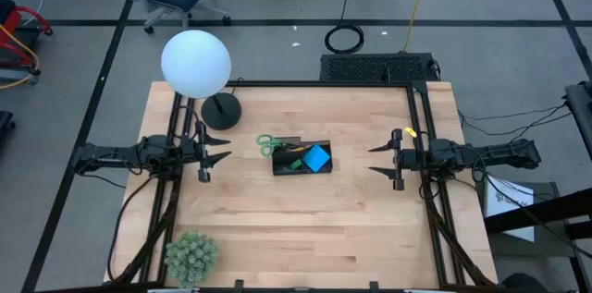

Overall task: Pick and place office supplies into organizer
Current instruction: Return to Home Position

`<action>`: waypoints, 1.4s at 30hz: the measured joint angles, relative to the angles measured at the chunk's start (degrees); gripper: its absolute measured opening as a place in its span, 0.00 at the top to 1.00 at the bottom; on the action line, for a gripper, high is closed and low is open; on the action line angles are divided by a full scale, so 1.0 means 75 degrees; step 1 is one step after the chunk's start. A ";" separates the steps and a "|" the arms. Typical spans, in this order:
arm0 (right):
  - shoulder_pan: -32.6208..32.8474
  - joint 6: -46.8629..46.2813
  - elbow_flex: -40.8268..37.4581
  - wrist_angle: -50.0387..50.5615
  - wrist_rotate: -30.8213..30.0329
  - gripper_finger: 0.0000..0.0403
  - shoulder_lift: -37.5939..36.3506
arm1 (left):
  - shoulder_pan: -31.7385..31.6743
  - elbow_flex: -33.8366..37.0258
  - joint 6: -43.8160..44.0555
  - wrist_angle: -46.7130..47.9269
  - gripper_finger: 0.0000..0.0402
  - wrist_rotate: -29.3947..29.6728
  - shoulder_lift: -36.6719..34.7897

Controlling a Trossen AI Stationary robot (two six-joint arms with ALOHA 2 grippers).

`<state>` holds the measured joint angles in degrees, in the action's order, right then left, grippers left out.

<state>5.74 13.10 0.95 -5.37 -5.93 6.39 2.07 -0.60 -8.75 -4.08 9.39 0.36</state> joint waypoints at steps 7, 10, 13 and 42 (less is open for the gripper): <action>0.0000 0.0000 0.0000 0.0000 -0.0003 0.43 0.0003 | -0.0002 0.0000 0.0000 0.0000 0.62 0.0000 0.0000; 0.0000 0.0003 0.0000 0.0000 0.0000 0.42 0.0002 | -0.0001 0.0000 0.0000 0.0000 0.62 -0.0001 -0.0001; 0.0000 0.0001 0.0000 0.0000 0.0000 0.42 0.0002 | -0.0001 0.0000 0.0000 0.0000 0.62 0.0000 0.0000; 0.0000 0.0000 0.0000 0.0000 0.0000 0.43 0.0000 | 0.0000 0.0000 0.0000 0.0000 0.62 0.0000 0.0000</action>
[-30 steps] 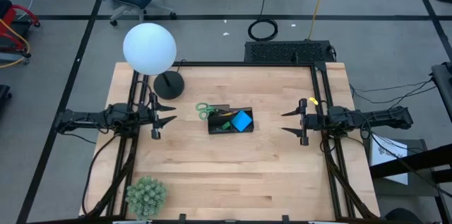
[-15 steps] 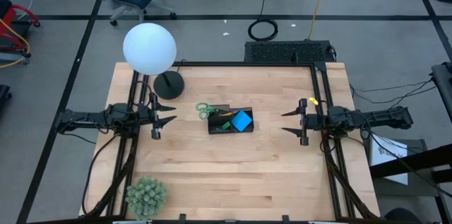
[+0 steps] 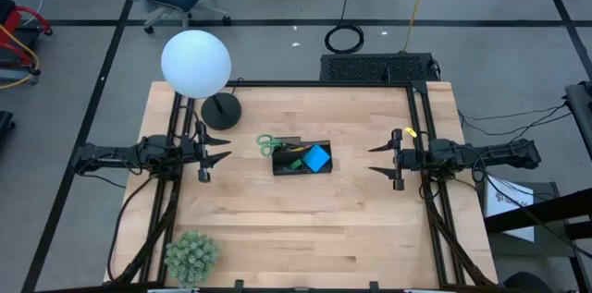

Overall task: Pick and place office supplies into organizer
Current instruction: Return to Home Position

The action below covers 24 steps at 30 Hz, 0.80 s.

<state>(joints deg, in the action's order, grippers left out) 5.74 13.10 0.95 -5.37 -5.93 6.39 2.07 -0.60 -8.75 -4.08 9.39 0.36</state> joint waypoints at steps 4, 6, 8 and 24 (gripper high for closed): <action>-0.0001 0.0001 0.0000 0.0000 0.0000 0.44 0.0000 | -0.0002 0.0000 0.0000 0.0000 0.62 0.0000 0.0000; 0.0000 0.0000 0.0000 0.0000 -0.0001 0.44 0.0000 | -0.0001 0.0000 0.0000 0.0000 0.62 0.0000 0.0000; 0.0000 0.0000 0.0000 0.0000 0.0000 0.43 0.0001 | 0.0000 0.0000 0.0000 0.0000 0.62 0.0000 0.0000; -0.0001 0.0001 0.0000 0.0000 -0.0001 0.43 0.0001 | -0.0002 0.0000 0.0000 0.0000 0.62 0.0000 0.0000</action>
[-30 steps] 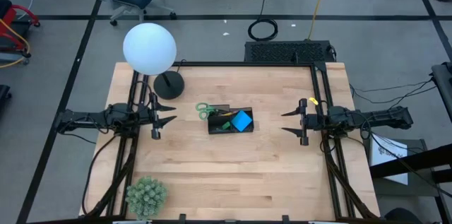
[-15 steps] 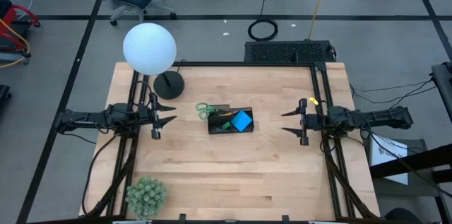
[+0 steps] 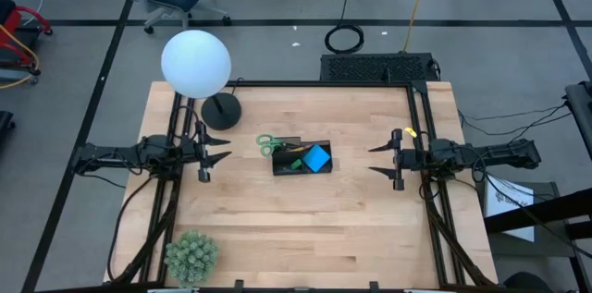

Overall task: Pick and place office supplies into organizer
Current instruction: Return to Home Position

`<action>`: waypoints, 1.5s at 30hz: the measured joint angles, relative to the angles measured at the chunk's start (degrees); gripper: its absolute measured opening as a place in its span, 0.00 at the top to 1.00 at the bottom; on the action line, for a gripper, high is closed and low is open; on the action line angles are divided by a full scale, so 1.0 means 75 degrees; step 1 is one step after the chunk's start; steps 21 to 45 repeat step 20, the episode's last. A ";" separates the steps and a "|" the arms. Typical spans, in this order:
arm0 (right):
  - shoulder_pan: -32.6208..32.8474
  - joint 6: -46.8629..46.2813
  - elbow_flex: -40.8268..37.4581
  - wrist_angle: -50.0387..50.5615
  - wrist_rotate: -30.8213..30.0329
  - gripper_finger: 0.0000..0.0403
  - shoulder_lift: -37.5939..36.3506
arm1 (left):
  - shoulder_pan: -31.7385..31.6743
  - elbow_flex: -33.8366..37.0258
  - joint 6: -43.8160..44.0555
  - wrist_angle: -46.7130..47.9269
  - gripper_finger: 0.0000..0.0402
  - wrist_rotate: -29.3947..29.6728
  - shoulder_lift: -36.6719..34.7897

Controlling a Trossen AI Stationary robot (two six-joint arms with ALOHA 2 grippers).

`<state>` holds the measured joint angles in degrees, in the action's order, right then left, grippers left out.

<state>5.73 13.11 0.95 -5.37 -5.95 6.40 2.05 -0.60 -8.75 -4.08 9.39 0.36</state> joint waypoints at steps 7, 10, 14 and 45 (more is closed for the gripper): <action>0.0000 0.0000 0.0000 0.0000 0.0000 0.43 -0.0001 | 0.0002 0.0000 0.0000 0.0000 0.62 0.0000 0.0000; 0.0000 0.0000 0.0000 0.0000 0.0000 0.44 0.0000 | 0.0002 0.0000 0.0000 0.0000 0.62 0.0000 0.0000; 0.0000 -0.0001 0.0000 0.0000 0.0001 0.43 0.0000 | 0.0002 0.0000 0.0000 0.0000 0.62 0.0000 0.0000; -0.0001 -0.0001 0.0000 0.0000 0.0001 0.42 -0.0001 | -0.0001 -0.0002 0.0000 0.0000 0.62 0.0000 0.0000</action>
